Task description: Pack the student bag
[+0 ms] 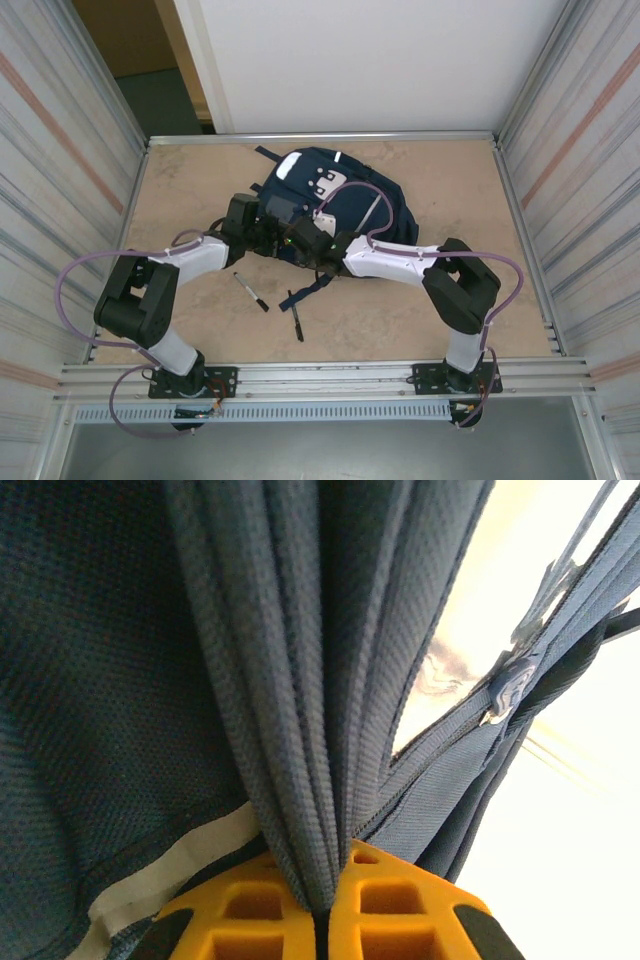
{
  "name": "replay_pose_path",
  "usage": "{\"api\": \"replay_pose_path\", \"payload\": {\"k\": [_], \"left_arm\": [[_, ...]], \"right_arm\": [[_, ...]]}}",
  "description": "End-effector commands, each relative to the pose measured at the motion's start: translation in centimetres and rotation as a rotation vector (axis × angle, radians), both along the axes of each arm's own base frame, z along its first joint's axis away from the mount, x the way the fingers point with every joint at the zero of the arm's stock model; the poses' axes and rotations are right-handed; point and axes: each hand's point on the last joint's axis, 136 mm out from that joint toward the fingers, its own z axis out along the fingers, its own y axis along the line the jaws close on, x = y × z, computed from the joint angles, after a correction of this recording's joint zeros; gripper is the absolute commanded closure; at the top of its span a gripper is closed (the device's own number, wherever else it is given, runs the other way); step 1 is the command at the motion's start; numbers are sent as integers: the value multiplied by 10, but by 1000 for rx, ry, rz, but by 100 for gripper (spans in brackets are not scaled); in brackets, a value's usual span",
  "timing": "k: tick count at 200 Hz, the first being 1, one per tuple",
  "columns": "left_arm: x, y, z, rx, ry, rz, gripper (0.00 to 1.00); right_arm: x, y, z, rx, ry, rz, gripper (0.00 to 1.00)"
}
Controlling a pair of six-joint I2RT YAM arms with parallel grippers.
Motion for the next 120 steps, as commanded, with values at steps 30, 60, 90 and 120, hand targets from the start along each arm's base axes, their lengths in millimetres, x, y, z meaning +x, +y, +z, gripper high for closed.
{"api": "replay_pose_path", "payload": {"k": [30, 60, 90, 120], "left_arm": [[-15, -8, 7, -47, 6, -57, 100], [-14, -6, 2, -48, 8, -52, 100], [-14, -7, 3, -50, 1, -60, 100], [-12, -7, 1, -38, 4, -65, 100]], "right_arm": [[3, -28, 10, -32, -40, -82, 83], [-4, -35, 17, -16, -30, -79, 87], [-8, -33, 25, 0, -44, -22, 86], [-12, -40, 17, -41, -25, -24, 85]]}}
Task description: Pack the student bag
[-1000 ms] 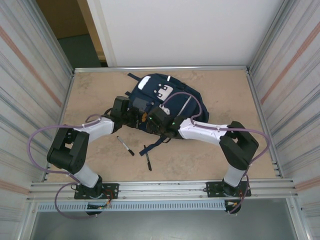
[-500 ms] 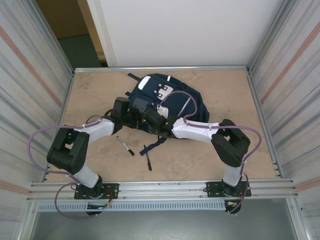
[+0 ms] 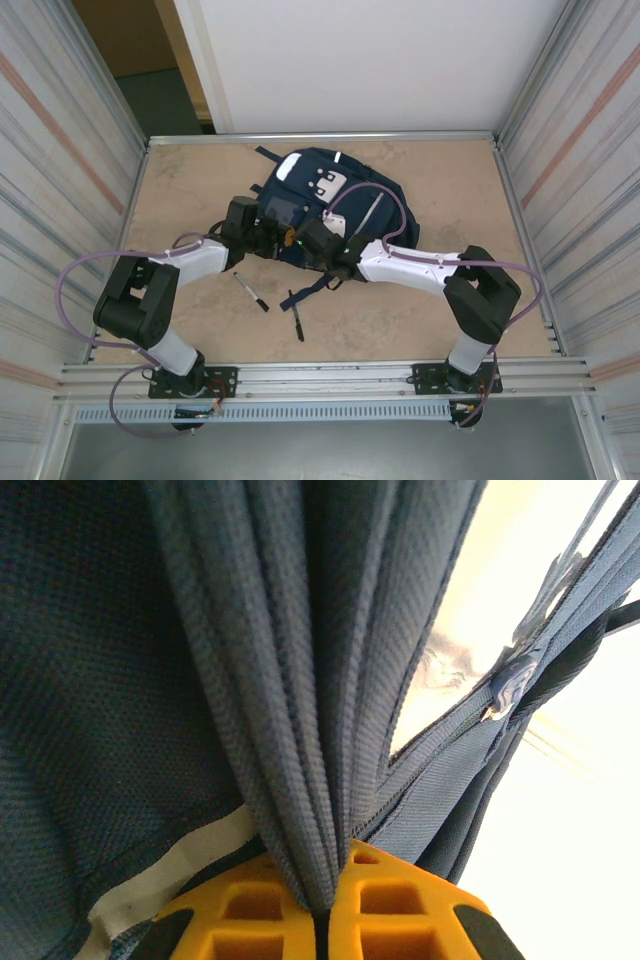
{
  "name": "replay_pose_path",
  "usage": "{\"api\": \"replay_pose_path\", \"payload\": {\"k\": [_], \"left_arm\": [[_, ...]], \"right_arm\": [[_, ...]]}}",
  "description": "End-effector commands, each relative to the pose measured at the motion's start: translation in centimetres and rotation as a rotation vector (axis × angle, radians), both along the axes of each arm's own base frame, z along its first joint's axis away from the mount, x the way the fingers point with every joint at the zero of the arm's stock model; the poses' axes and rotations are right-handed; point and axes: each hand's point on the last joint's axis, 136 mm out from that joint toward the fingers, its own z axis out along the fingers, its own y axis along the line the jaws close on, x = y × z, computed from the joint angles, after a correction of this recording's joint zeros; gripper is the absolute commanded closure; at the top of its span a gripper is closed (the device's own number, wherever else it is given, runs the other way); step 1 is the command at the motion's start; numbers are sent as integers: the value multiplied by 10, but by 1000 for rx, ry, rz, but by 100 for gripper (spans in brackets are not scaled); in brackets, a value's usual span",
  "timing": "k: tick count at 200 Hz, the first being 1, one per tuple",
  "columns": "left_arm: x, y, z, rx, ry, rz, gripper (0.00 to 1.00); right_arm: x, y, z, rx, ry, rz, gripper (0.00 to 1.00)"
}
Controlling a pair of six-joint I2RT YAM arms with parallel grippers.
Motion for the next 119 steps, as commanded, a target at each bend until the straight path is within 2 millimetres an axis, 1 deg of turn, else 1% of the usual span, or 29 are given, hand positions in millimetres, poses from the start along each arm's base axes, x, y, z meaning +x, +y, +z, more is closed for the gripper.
{"api": "replay_pose_path", "payload": {"k": [1, 17, 33, 66, 107, 119], "left_arm": [[-9, -5, 3, -22, 11, -53, 100], [-8, -8, 6, -36, -1, -58, 100], [-10, -8, 3, -26, 7, -61, 100], [-13, -12, 3, -41, 9, -71, 100], [-12, -13, 5, -43, 6, -76, 100], [-12, -13, 6, -43, 4, -77, 100]], "right_arm": [[0, -22, -1, -67, -7, -25, 85], [0, -20, -10, -57, 14, -13, 85], [0, -17, -14, -44, 22, -6, 84], [9, -5, -23, -33, 14, 18, 80], [12, -3, -39, -66, 40, 15, 79], [12, -2, -39, -71, 46, 15, 80]]}}
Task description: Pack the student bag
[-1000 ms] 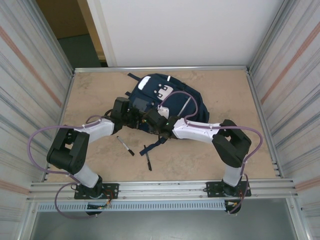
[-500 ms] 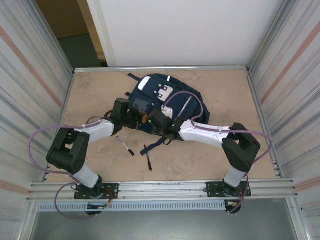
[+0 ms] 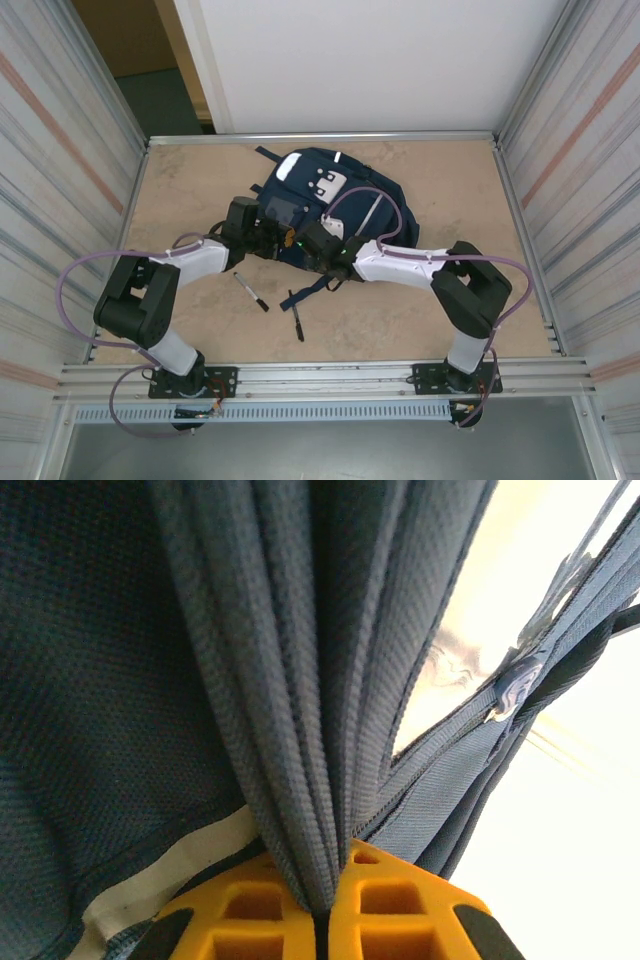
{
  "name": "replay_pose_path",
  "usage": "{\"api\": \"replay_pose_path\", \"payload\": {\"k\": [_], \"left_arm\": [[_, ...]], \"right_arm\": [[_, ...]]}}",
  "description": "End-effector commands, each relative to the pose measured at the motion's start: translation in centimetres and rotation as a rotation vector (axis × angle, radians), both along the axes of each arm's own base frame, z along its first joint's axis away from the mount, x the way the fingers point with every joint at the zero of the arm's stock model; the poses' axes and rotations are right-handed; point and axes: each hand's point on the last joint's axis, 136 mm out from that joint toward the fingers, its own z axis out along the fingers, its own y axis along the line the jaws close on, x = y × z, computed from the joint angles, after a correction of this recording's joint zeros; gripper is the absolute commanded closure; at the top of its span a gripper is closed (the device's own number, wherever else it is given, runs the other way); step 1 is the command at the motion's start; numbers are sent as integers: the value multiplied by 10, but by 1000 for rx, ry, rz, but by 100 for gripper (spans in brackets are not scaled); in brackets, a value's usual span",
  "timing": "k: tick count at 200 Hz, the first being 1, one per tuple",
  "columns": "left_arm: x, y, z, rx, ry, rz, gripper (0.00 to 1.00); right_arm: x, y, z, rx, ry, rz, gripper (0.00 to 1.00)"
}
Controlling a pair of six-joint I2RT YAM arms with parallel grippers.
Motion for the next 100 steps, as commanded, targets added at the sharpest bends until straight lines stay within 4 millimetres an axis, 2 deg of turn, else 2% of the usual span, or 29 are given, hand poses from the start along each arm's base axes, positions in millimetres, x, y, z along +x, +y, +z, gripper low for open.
{"api": "replay_pose_path", "payload": {"k": [1, 37, 68, 78, 100], "left_arm": [[-12, -13, 7, -48, 5, -75, 100], [-10, -14, 9, -49, 0, -79, 100], [-4, -2, 5, -35, 4, -55, 100], [1, 4, 5, -36, -3, -46, 100], [8, 17, 5, -19, -12, -24, 100]], "right_arm": [[9, -5, -9, -51, 2, -14, 80], [10, -7, -9, -69, -17, -13, 85], [2, -17, 6, -67, -24, -64, 97], [0, -23, 10, -77, -30, -73, 100], [-6, -45, 16, -103, 6, -124, 100]]}}
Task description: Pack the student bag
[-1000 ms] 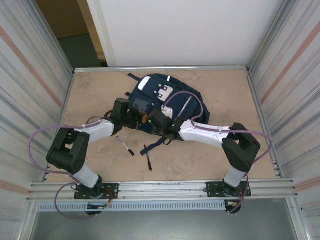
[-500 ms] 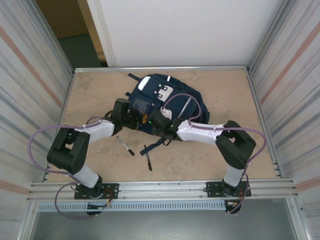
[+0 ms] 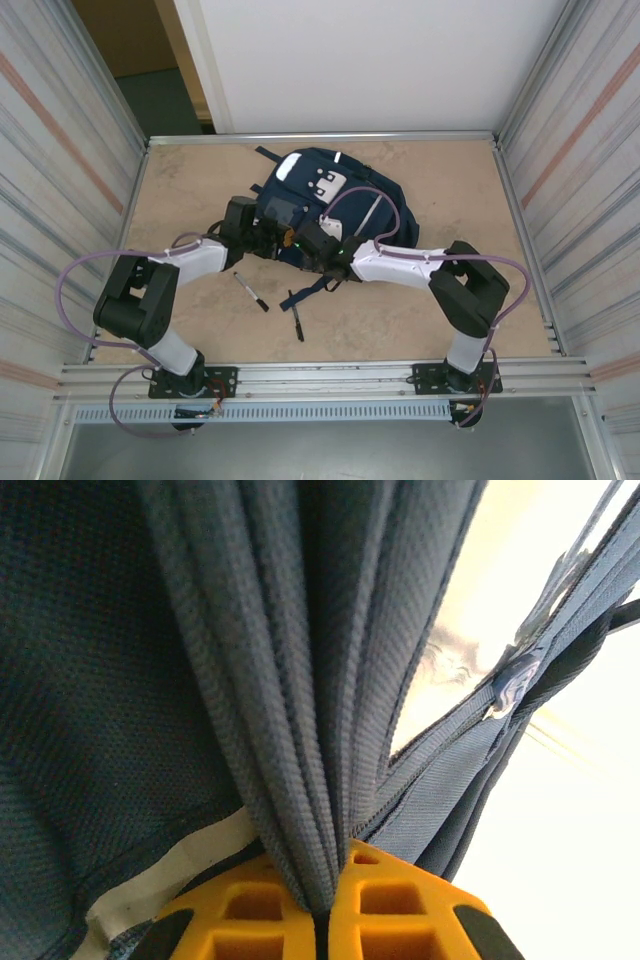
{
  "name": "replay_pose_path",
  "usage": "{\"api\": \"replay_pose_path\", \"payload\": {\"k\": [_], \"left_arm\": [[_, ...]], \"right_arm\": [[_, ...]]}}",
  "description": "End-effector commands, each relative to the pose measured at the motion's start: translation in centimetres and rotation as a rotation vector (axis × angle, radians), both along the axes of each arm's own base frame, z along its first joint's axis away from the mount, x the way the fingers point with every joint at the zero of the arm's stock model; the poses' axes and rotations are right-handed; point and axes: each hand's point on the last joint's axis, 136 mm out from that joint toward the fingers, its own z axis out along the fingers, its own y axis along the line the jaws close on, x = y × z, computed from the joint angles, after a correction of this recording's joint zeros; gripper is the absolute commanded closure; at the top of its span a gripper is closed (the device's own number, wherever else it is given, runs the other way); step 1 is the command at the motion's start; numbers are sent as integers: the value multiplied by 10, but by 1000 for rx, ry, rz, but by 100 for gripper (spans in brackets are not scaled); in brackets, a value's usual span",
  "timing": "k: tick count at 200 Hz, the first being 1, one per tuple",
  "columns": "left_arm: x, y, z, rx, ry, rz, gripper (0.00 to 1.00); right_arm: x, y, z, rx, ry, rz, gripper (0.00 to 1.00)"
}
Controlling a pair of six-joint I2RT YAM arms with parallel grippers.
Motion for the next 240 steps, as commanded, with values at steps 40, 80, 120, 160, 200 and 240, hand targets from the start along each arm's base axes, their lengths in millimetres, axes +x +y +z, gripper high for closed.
{"api": "replay_pose_path", "payload": {"k": [40, 80, 120, 160, 200, 240], "left_arm": [[20, 22, 6, 37, -46, -49, 100], [36, 26, -5, 21, -48, -103, 100], [49, 22, -18, 58, -39, -220, 97], [87, 32, -18, 118, -62, -245, 93], [139, 14, 6, 97, -224, -295, 56], [105, 46, 28, 110, -227, -294, 37]], "right_arm": [[-19, -78, 23, -93, -5, -126, 100], [-37, -126, 21, -139, -10, -122, 100], [-45, -163, 33, -170, -68, -110, 100], [-34, -138, 61, -68, -149, 40, 100], [-4, -71, 91, 86, -198, 162, 100], [16, -32, 94, 135, -184, 186, 100]]}}
